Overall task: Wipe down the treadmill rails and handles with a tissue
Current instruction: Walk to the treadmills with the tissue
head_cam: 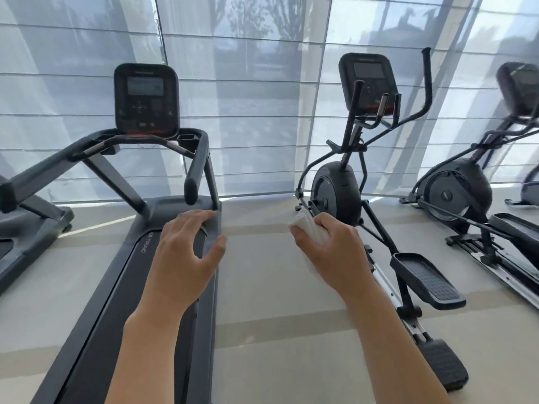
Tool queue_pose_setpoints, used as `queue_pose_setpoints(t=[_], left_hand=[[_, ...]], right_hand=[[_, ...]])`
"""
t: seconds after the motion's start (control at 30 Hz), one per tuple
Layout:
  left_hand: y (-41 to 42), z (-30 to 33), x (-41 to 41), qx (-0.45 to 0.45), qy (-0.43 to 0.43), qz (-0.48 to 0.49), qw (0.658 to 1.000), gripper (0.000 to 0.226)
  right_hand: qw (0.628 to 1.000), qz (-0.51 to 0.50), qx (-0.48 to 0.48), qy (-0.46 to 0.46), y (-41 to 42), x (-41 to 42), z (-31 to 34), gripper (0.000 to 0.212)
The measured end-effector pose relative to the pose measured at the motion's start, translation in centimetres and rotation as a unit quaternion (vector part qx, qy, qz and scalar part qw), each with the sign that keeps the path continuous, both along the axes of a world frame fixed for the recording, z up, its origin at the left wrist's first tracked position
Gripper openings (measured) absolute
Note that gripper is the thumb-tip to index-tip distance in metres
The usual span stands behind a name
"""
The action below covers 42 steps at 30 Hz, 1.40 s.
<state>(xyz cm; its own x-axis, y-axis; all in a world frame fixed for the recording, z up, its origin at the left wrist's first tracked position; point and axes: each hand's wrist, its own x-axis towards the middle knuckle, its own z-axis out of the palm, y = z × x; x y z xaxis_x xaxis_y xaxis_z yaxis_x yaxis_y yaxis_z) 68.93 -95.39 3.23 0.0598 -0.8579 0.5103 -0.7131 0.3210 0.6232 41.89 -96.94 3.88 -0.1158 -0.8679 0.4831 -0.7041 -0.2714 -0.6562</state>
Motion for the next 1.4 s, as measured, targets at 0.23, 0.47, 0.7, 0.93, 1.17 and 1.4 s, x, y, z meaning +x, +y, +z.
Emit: queue_pose_setpoints(t=[0.23,0.47,0.7,0.93,1.17,1.4], left_hand=[[-11.0,2.5,6.5,-0.005,0.012,-0.002,1.0,0.045],[-17.2,-0.8,11.7,0.026,0.023,0.013,0.999,0.044],[-22.7,-2.0,15.9,0.028,0.032,0.055,0.998,0.044],[-30.1,-2.8,16.0,0.028,0.023,0.084,0.996,0.045],[-39.9,-3.5,13.6,0.037,0.02,0.12,0.992,0.045],[-48.1,-4.9,10.5,0.053,0.009,0.161,0.985,0.044]], right_hand=[[1.0,-0.005,-0.003,-0.01,-11.0,6.1,2.2,0.037],[0.998,0.034,0.048,-0.001,-19.3,12.9,1.3,0.041],[0.992,0.088,0.083,0.033,-26.1,18.8,0.8,0.039],[0.989,0.114,0.083,0.049,-35.0,19.3,-0.1,0.039],[0.982,0.159,0.091,0.052,-46.5,18.3,-0.9,0.037],[0.965,0.228,0.121,0.043,-56.7,16.9,-3.0,0.025]])
